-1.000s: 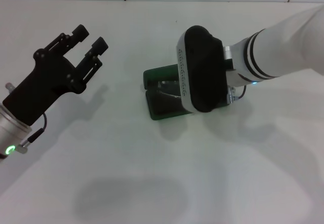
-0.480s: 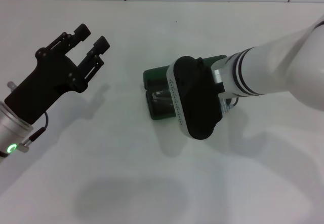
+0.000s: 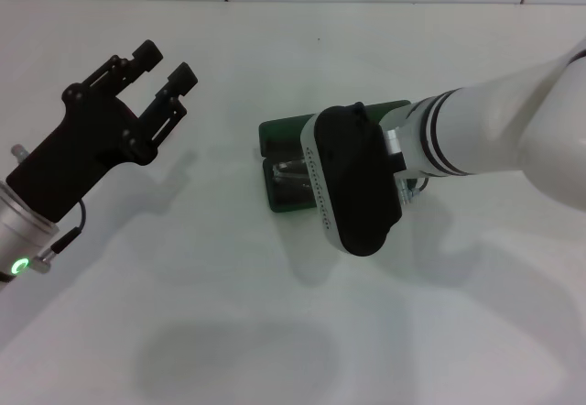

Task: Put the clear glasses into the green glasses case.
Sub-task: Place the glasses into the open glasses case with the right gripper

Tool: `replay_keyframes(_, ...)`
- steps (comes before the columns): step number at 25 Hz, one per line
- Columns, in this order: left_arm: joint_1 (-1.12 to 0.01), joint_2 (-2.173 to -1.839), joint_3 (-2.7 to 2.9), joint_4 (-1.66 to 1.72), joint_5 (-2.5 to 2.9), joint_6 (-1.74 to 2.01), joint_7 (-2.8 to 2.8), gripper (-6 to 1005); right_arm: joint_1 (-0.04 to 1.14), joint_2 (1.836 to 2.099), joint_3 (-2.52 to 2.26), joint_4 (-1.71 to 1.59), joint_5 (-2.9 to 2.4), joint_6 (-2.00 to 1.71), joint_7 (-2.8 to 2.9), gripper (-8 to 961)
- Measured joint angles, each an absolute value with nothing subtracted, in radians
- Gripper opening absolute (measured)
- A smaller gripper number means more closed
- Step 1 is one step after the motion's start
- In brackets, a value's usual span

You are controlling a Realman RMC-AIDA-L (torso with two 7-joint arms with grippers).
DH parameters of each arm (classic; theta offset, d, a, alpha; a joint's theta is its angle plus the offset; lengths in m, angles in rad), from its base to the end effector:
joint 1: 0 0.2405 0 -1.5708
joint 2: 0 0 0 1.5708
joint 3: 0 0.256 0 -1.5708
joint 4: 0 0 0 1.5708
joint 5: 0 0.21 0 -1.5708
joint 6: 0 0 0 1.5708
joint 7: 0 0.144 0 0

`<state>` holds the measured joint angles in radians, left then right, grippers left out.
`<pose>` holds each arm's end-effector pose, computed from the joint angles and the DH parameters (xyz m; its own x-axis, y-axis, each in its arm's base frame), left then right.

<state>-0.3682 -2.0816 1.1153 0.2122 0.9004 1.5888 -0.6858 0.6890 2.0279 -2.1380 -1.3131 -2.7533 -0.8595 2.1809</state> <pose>-0.2779 0.2866 -0.0126 0.5080 -0.0847 0.8572 0.5768 -0.7057 -0.4116 0.1079 0.3532 -0.1103 0.7518 0.4073 0.5186 0.5994 -0.7499 -0.2799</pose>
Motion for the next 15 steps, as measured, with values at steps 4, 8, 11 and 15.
replay_keyframes(4,-0.369,-2.082,1.115,0.213,0.9,1.589,-0.686,534,0.681,2.028,-2.14,-1.317,-2.755,-0.863,2.181,143)
replay_keyframes(8,-0.37,-2.081,1.115,0.213,0.9,1.589,-0.686,535,0.677,2.028,-2.14,-1.321,-2.755,-0.865,2.181,158)
replay_keyframes(11,-0.37,-2.082,1.115,0.213,0.9,1.589,-0.686,535,0.666,2.028,-2.138,-1.335,-2.755,-0.865,2.185,169)
replay_keyframes(15,-0.37,-2.082,1.115,0.213,0.9,1.589,-0.686,535,0.633,2.028,-2.134,-1.375,-2.755,-0.865,2.185,288)
